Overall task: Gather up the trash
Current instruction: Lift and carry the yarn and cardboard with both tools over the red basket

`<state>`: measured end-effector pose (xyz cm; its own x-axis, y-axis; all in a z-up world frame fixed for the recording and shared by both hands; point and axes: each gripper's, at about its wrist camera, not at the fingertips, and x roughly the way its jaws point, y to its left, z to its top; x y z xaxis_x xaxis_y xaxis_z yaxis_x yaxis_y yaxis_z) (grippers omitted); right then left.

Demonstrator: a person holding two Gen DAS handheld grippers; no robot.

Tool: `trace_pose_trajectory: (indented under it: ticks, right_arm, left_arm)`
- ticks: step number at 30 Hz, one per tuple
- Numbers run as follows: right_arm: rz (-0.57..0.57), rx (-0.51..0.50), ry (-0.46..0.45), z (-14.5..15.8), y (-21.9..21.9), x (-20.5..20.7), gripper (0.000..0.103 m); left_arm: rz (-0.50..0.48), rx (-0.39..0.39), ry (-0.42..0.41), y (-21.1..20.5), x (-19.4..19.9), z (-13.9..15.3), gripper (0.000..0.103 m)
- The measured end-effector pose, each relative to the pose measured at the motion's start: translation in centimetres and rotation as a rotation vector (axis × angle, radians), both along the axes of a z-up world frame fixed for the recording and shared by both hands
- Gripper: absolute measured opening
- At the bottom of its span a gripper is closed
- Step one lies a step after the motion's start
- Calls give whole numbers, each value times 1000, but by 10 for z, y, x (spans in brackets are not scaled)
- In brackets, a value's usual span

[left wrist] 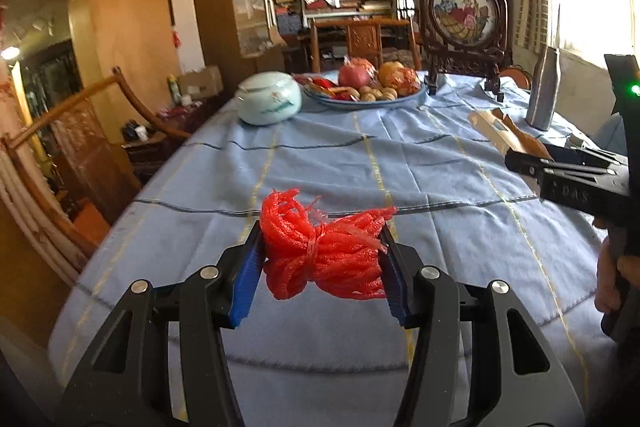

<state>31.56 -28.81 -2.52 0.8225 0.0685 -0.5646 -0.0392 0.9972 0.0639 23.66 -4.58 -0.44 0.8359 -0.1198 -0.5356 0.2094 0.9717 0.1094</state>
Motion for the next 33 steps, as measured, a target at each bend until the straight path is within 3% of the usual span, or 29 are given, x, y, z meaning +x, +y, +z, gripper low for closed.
trace_pose_trajectory:
  ticks: [18,33]
  right_arm:
    - [157,75,-224,59,71,-130,58]
    - [228,69,-384,90,102,-248,58]
  left_arm:
    - [98,-77,-105,56,-106,29,53]
    - [159,-72,-238,77,-196,55,54]
